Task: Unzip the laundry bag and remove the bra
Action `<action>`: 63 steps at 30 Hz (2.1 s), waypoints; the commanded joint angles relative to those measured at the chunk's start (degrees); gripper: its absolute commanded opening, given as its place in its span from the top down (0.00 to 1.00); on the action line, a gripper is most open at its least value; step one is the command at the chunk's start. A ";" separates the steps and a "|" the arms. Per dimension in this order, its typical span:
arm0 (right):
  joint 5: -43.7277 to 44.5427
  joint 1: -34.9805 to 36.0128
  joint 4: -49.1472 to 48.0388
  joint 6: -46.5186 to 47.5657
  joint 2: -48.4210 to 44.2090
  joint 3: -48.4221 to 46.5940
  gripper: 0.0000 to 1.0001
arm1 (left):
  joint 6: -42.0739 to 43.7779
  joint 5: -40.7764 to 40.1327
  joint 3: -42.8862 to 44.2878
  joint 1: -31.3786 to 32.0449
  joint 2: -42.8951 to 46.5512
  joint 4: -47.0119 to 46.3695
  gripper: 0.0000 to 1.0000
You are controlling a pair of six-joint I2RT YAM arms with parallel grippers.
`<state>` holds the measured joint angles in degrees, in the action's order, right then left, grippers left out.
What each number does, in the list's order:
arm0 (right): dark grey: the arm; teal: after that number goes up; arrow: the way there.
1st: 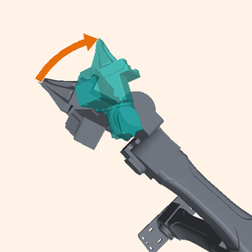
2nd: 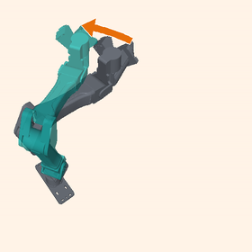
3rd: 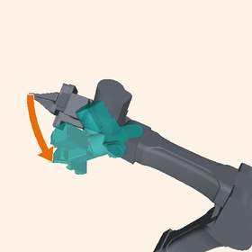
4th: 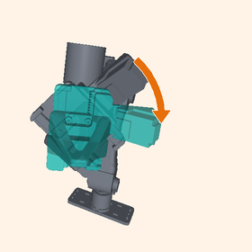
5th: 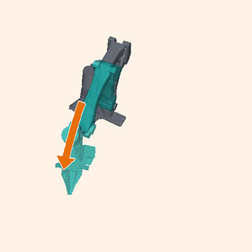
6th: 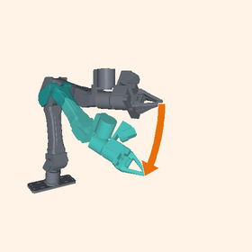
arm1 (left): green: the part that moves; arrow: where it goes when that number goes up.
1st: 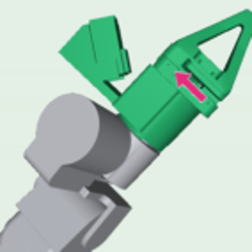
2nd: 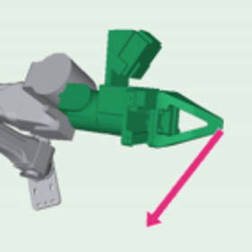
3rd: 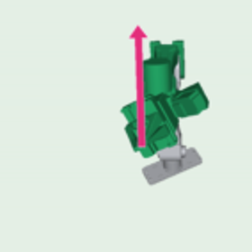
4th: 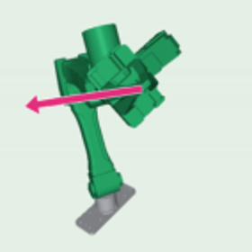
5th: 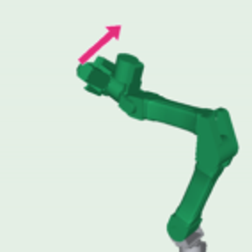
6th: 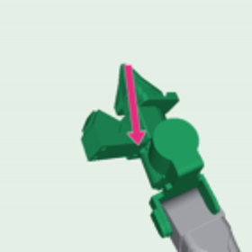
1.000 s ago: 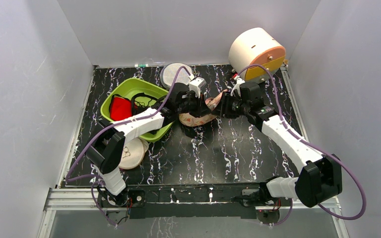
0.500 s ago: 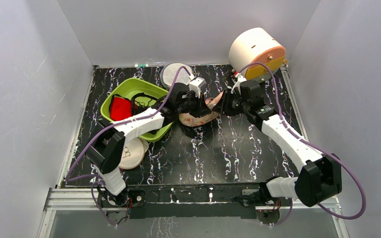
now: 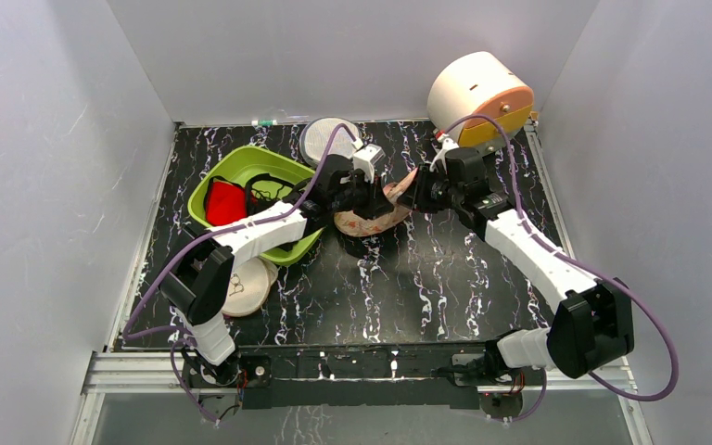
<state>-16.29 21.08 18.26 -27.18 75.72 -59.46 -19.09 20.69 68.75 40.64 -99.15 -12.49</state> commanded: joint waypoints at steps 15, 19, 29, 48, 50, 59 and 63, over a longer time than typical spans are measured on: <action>10.97 -0.18 7.13 20.03 3.30 -8.76 1.00 | 14.81 -10.65 0.62 4.24 3.33 3.50 1.00; 22.41 -0.18 7.45 22.07 3.06 -9.61 1.00 | 20.02 -11.81 -3.03 6.56 5.38 0.00 1.00; 22.35 -3.83 3.78 18.36 0.02 -9.42 1.00 | 22.98 -10.29 -5.66 8.40 5.77 -2.90 1.00; -3.75 -5.46 10.12 19.08 -2.81 -7.66 1.00 | 13.50 -9.93 -2.83 10.46 6.07 -2.49 0.17; -5.08 -5.40 11.01 18.89 -3.32 -7.16 1.00 | 12.08 -9.98 -2.07 10.44 5.07 -2.35 0.14; -7.07 -5.20 12.69 18.35 -7.42 -2.89 1.00 | 9.93 -13.48 2.26 8.93 2.12 1.77 0.35; -6.52 -5.23 12.45 17.54 -8.62 -0.61 1.00 | 10.73 -12.32 2.66 8.95 2.14 1.73 0.56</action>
<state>-21.41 15.73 31.79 -9.02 69.52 -61.54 -8.99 8.21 68.71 49.98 -97.34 -10.44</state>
